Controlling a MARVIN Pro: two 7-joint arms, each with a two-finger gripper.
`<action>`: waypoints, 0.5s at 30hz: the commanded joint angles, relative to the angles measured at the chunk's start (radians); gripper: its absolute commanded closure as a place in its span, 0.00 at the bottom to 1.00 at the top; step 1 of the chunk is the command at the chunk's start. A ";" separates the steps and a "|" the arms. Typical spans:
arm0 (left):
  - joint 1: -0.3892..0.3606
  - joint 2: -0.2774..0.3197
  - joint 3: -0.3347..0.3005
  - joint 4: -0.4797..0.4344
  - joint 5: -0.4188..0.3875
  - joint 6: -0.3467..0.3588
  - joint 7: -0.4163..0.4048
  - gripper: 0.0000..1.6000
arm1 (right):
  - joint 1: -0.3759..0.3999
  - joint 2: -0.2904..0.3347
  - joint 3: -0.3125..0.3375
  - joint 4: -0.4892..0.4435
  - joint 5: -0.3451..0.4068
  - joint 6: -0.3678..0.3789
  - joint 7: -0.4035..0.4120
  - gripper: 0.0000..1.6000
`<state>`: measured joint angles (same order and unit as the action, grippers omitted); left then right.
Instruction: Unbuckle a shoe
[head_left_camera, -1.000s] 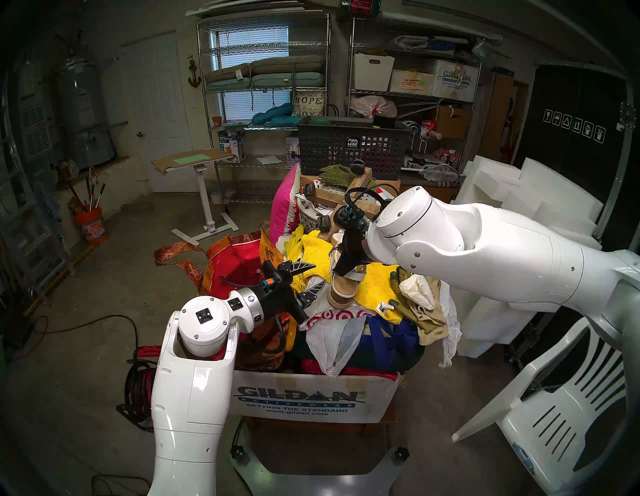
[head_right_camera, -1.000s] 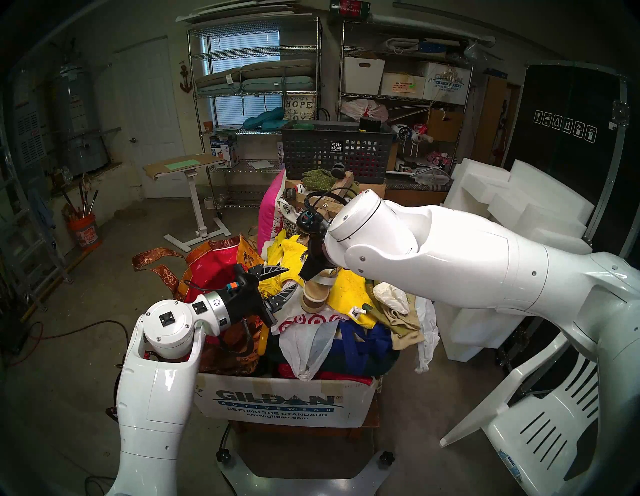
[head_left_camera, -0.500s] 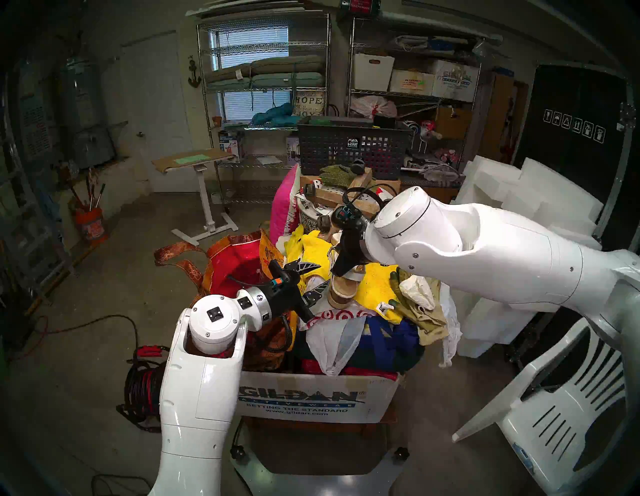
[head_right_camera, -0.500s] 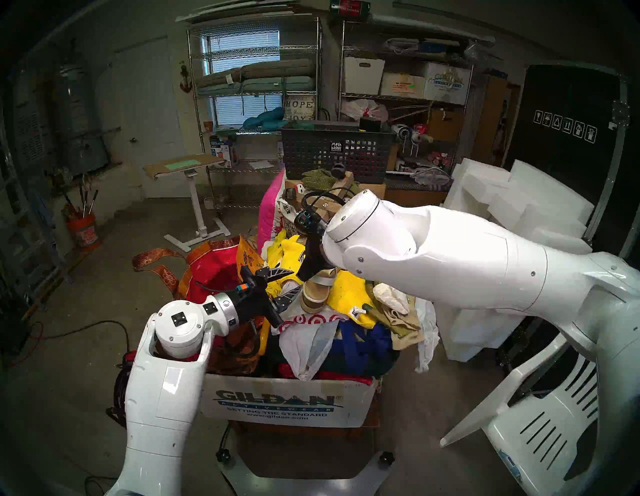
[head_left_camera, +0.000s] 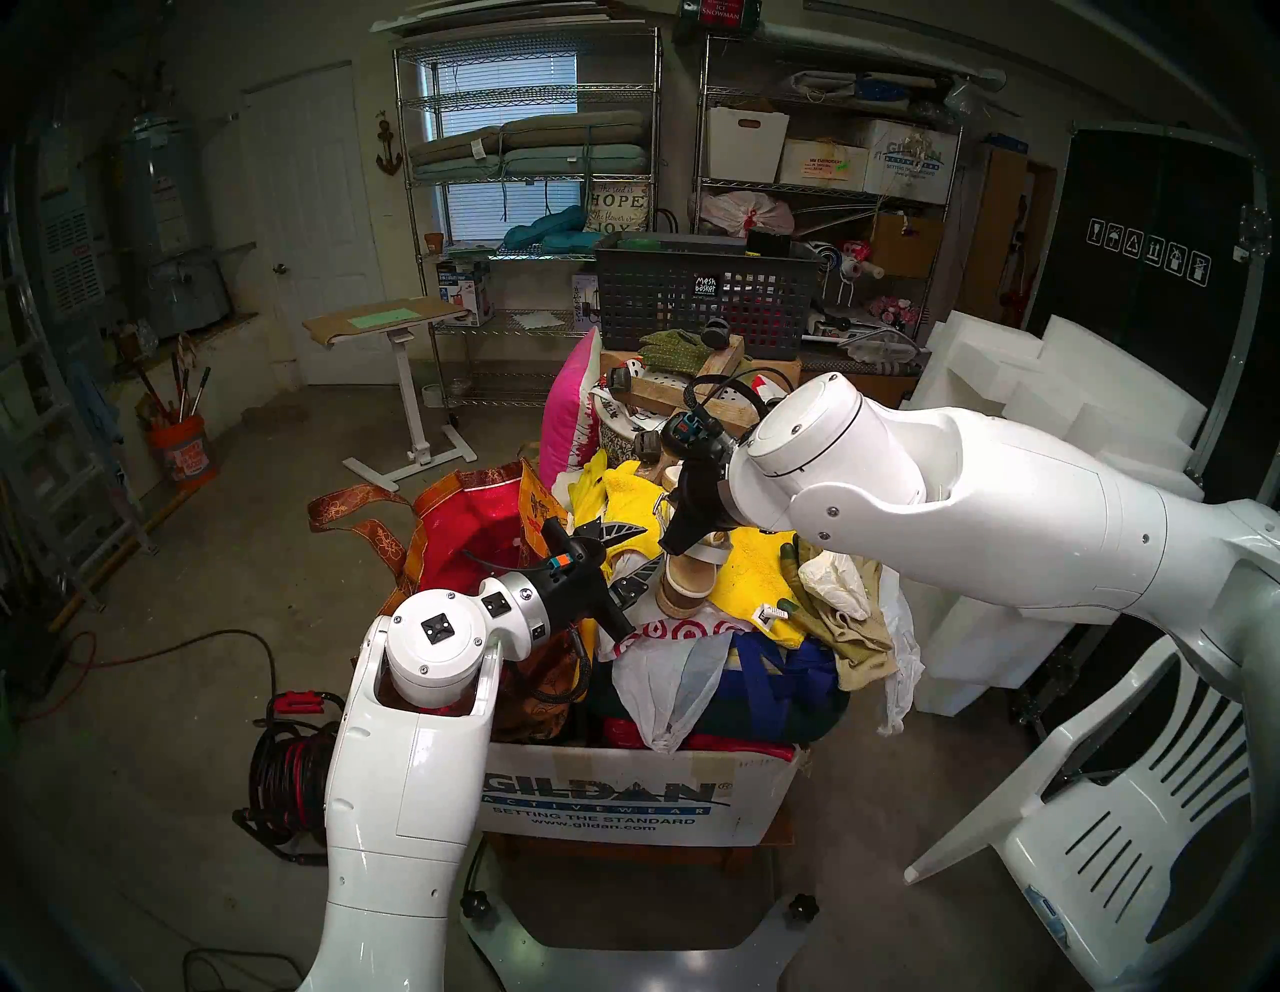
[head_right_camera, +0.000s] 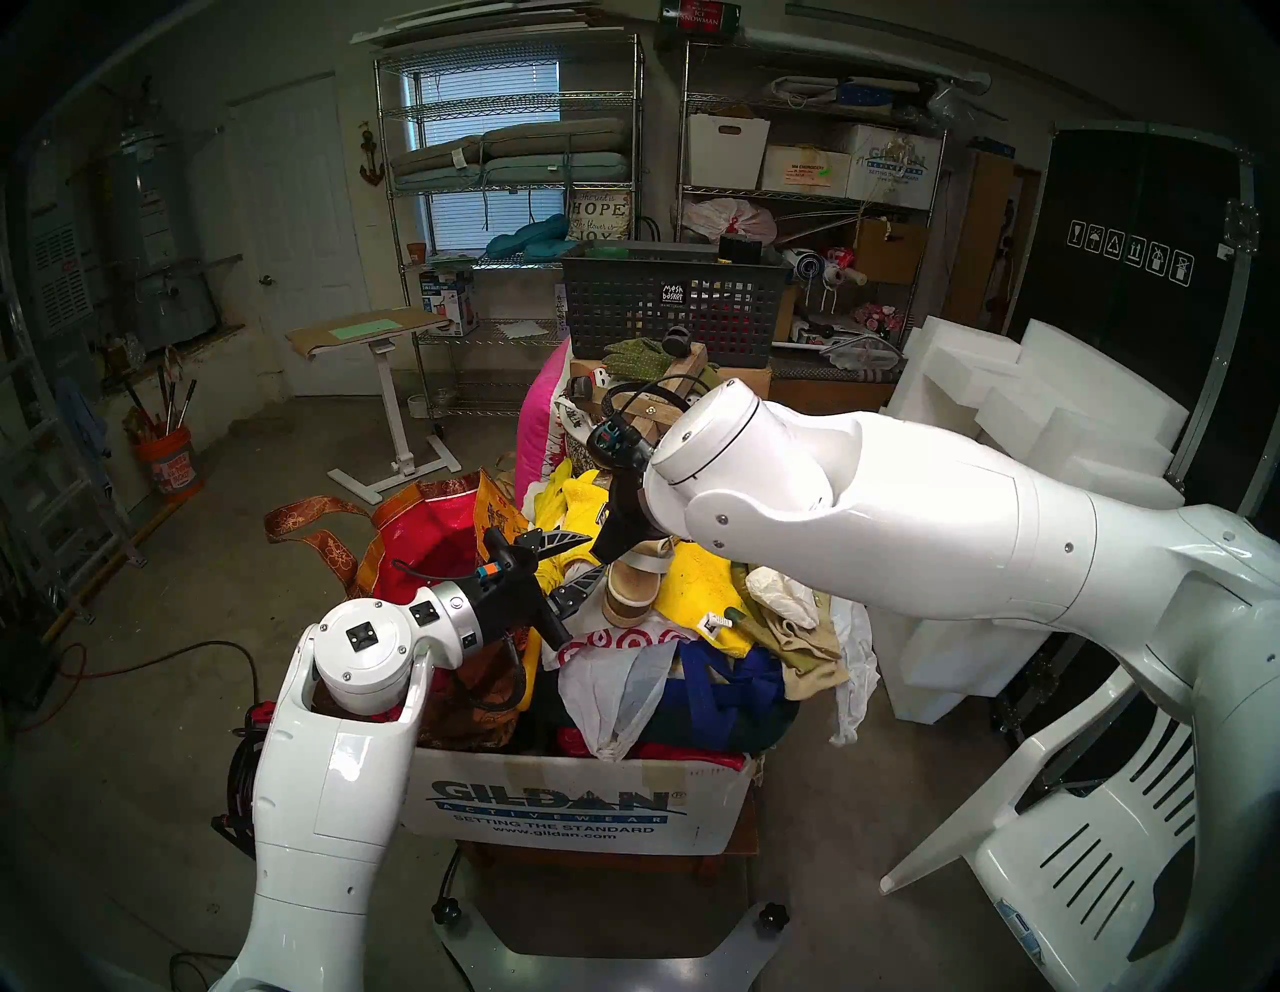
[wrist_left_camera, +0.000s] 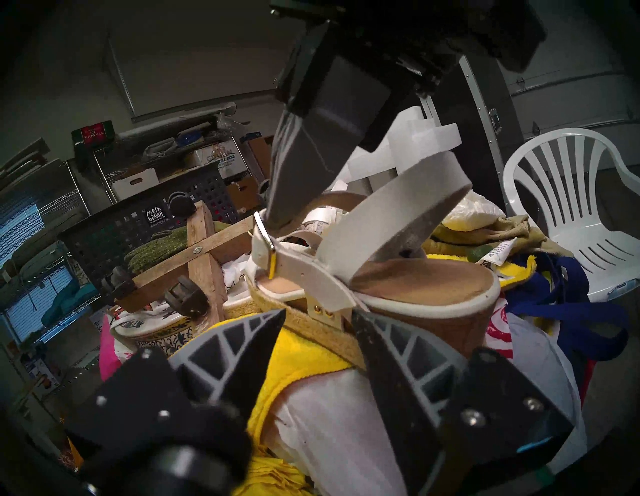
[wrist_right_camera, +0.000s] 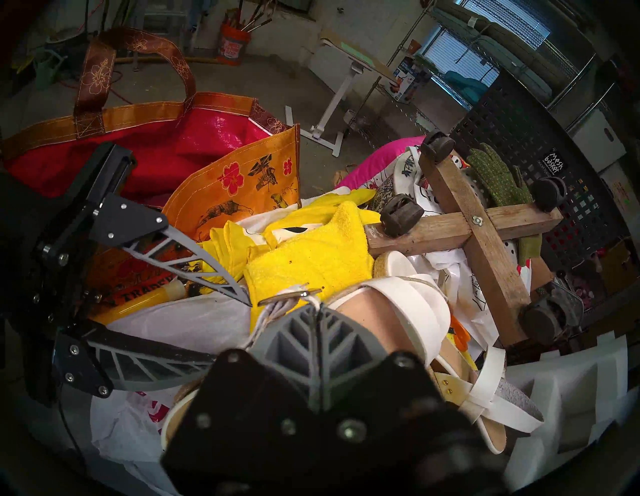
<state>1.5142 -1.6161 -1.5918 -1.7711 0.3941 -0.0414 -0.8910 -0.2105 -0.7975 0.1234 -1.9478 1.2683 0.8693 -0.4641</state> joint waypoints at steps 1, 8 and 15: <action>-0.020 -0.006 0.003 -0.017 -0.012 0.009 0.018 0.35 | 0.015 0.003 0.021 -0.004 0.001 -0.006 -0.011 0.94; -0.011 -0.003 0.012 -0.028 -0.039 0.014 0.047 0.40 | 0.013 0.006 0.021 -0.008 0.007 -0.006 -0.020 0.93; -0.006 -0.002 0.019 -0.034 -0.067 0.011 0.095 0.60 | 0.011 0.012 0.022 -0.014 0.011 -0.008 -0.028 0.93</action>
<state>1.5125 -1.6162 -1.5749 -1.7738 0.3637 -0.0232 -0.8384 -0.2130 -0.7918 0.1259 -1.9544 1.2805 0.8688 -0.4809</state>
